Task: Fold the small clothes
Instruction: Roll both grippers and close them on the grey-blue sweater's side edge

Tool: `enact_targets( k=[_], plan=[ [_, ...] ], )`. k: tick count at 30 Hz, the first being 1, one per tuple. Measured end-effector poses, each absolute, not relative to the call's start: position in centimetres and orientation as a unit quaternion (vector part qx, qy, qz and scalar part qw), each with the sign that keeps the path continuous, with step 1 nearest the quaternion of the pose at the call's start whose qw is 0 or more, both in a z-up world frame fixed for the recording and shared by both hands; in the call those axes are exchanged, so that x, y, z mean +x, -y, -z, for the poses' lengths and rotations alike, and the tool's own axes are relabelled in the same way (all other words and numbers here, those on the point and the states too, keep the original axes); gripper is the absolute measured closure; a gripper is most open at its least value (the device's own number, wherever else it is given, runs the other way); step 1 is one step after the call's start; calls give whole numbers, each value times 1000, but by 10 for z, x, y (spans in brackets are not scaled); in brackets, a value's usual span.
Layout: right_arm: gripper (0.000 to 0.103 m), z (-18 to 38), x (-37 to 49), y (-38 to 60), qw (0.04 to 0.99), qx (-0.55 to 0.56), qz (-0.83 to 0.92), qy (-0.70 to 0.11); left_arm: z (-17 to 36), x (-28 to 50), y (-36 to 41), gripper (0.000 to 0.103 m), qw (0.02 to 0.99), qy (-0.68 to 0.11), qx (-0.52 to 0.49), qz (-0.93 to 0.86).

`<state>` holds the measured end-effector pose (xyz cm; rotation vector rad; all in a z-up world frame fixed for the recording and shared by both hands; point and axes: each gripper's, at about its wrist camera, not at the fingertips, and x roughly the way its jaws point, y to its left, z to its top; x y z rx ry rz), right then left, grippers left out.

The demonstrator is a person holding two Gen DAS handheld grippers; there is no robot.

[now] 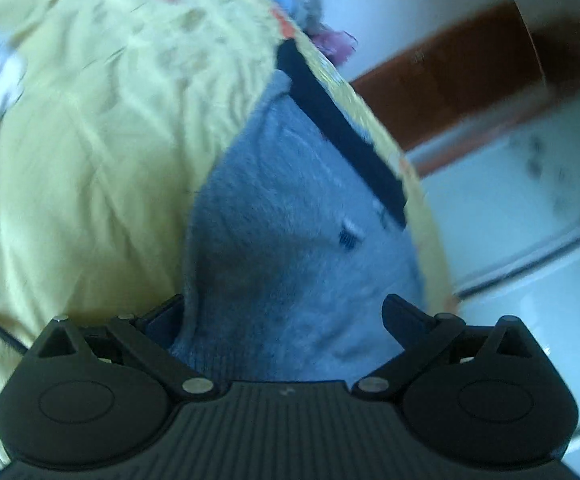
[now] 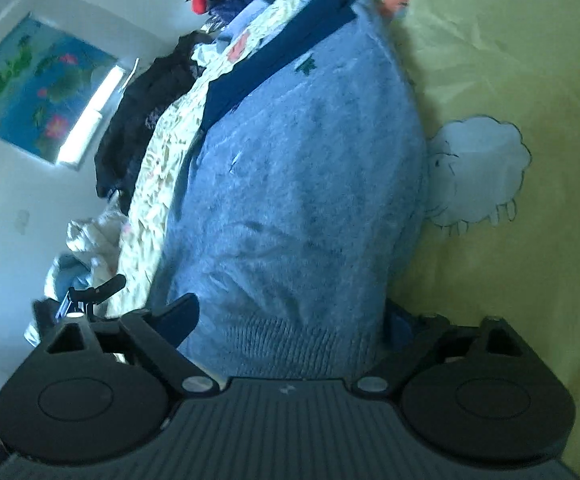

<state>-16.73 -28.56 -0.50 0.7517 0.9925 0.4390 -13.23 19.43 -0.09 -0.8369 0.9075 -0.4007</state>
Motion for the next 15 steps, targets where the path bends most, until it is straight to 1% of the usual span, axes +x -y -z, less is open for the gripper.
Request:
enact_targets(
  k=[2,4,6,8,10,11,13,14,15],
  plan=[
    [13,8,-169,291,780,369,-208,-459,4,-131,-201,1,786,-424,-411,186],
    [14,12,-169,295,775,382,-211,-457,1,-130,-197,1,789,-428,-398,189],
    [19,13,-169,296,775,386,-209,-455,-3,-131,-191,1,798,-433,-373,192],
    [31,13,-167,296,779,377,-203,-457,-6,-129,-183,6,799,-445,-350,202],
    [33,13,-166,294,779,373,-203,-461,-7,-131,-180,17,800,-456,-327,210],
    [34,14,-165,292,778,372,-207,-463,-7,-132,-180,19,802,-459,-320,211],
    [34,15,-163,290,777,366,-214,-464,-7,-134,-181,29,804,-461,-312,209],
    [36,16,-163,291,776,369,-216,-464,-6,-135,-184,32,804,-461,-315,206],
    [38,17,-163,293,774,372,-216,-465,-4,-135,-187,40,802,-462,-320,201]
  ],
)
